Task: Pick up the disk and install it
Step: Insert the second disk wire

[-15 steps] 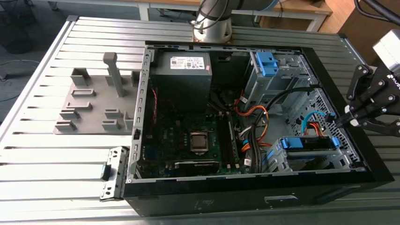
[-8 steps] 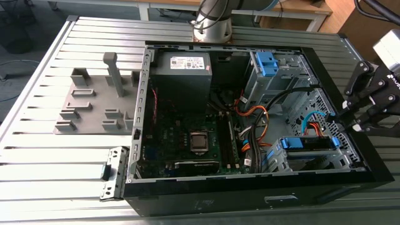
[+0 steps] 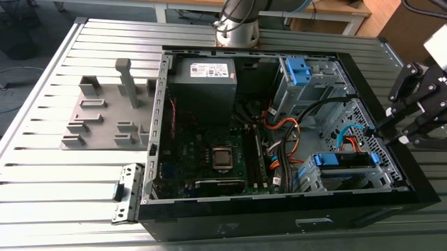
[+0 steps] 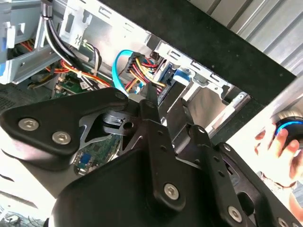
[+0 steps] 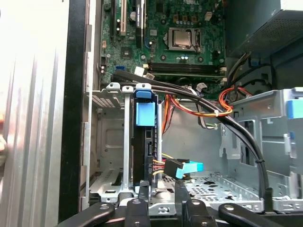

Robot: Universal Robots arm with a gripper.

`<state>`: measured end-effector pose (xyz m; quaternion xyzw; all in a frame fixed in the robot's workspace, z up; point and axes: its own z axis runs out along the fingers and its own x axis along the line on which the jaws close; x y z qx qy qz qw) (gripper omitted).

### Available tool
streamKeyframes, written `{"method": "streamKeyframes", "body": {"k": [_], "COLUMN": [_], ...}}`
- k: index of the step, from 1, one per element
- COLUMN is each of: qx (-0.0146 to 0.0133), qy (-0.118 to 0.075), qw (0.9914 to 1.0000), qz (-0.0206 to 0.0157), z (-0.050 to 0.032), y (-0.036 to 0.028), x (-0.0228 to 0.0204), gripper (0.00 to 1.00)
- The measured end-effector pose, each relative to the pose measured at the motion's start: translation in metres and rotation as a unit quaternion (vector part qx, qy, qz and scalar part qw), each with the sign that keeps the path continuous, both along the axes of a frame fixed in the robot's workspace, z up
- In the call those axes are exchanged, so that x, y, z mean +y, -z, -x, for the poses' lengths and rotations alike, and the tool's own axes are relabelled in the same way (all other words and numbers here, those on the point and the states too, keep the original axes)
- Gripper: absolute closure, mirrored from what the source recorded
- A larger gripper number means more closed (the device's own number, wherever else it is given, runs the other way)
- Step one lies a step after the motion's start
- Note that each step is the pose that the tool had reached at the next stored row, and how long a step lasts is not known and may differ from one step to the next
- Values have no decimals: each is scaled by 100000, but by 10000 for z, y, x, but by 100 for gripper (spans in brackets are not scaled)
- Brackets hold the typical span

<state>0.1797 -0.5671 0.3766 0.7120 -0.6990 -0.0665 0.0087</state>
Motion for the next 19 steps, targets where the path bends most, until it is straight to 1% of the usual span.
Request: {"method": "streamKeyframes", "body": {"k": [1, 3, 6, 8, 11, 13, 14, 17, 19], "qx": [-6, -17, -102, -118, -115, -117, -116, -115, -115], "qy": [-5, -2, -5, -1, -5, -2, -2, -7, -5], "qw": [100000, 100000, 100000, 100000, 100000, 100000, 100000, 100000, 100000], "qz": [6, -16, 2, -7, -14, 0, -17, -201, -226], "z": [1, 14, 98, 138, 144, 144, 144, 144, 144], "y": [-13, -15, -16, -15, -12, -16, -32, -112, -120], "x": [4, 16, 37, 53, 73, 74, 74, 75, 75], "gripper": [64, 64, 64, 64, 64, 64, 64, 64, 64]}}
